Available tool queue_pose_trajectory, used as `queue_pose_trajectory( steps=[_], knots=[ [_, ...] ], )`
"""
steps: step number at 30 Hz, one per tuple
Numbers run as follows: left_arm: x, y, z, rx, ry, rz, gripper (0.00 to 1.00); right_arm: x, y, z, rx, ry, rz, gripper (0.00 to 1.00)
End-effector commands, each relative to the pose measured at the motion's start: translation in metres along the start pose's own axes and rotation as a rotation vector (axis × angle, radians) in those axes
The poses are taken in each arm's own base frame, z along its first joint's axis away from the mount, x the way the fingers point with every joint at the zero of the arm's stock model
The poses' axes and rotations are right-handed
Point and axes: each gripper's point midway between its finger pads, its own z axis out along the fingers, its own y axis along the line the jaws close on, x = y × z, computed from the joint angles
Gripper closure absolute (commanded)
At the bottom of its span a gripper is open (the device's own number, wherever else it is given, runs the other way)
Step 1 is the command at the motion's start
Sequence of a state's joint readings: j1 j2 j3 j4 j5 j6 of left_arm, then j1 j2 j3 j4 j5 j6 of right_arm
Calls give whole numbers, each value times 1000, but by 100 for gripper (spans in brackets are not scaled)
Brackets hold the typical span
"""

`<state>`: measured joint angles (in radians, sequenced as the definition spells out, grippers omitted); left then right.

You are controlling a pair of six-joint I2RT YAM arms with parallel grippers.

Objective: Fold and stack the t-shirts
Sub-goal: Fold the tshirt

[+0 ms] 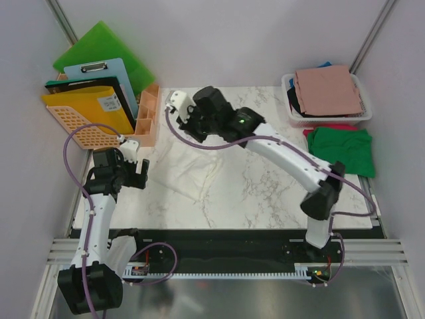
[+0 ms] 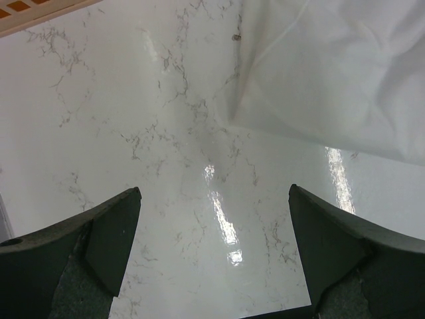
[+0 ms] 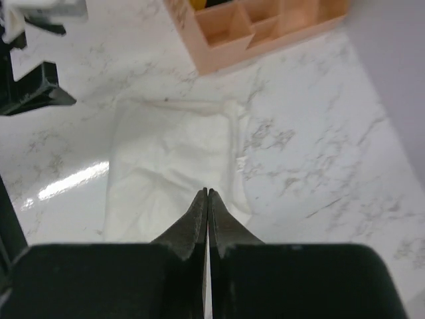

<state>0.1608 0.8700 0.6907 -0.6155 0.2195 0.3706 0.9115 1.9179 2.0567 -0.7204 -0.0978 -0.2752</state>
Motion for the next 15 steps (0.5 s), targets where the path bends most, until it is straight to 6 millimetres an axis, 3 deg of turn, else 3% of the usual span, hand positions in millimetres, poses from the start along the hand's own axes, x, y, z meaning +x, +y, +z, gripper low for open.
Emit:
queue_pose_trajectory(
  steps=[1, 2, 3, 4, 5, 6, 7, 8, 9, 12, 15],
  knots=[
    [-15, 0, -3, 3, -72, 23, 0, 23, -40, -61, 225, 53, -47, 96],
    [-16, -1, -4, 8, -79, 24, 0, 43, -62, -75, 275, 91, -19, 96],
    [-17, -2, -5, 13, -84, 25, 0, 50, -77, -107, 326, 72, 9, 95],
    [-17, -3, -4, 17, -86, 28, 0, 87, -87, -112, 334, 135, 51, 94],
    [-17, -4, -4, 25, -86, 28, 0, 117, -126, -138, 399, 150, 150, 93],
    [-21, -4, -2, 37, -82, 15, 0, 203, -176, -216, 516, 133, 394, 77],
    [-21, -4, -2, 38, -82, 15, 0, 204, -177, -217, 517, 133, 397, 76],
    [-22, -4, -2, 38, -84, 17, 0, 221, -186, -234, 535, 118, 453, 77],
    [-23, -4, -3, 36, -86, 14, 0, 238, -184, -238, 549, 143, 481, 73],
    [-26, -1, -10, 7, -107, 16, 0, 262, -192, -248, 643, 195, 532, 52],
    [-24, 2, -18, -28, -126, 25, 0, 281, -216, -280, 769, 163, 645, 52]
  ],
)
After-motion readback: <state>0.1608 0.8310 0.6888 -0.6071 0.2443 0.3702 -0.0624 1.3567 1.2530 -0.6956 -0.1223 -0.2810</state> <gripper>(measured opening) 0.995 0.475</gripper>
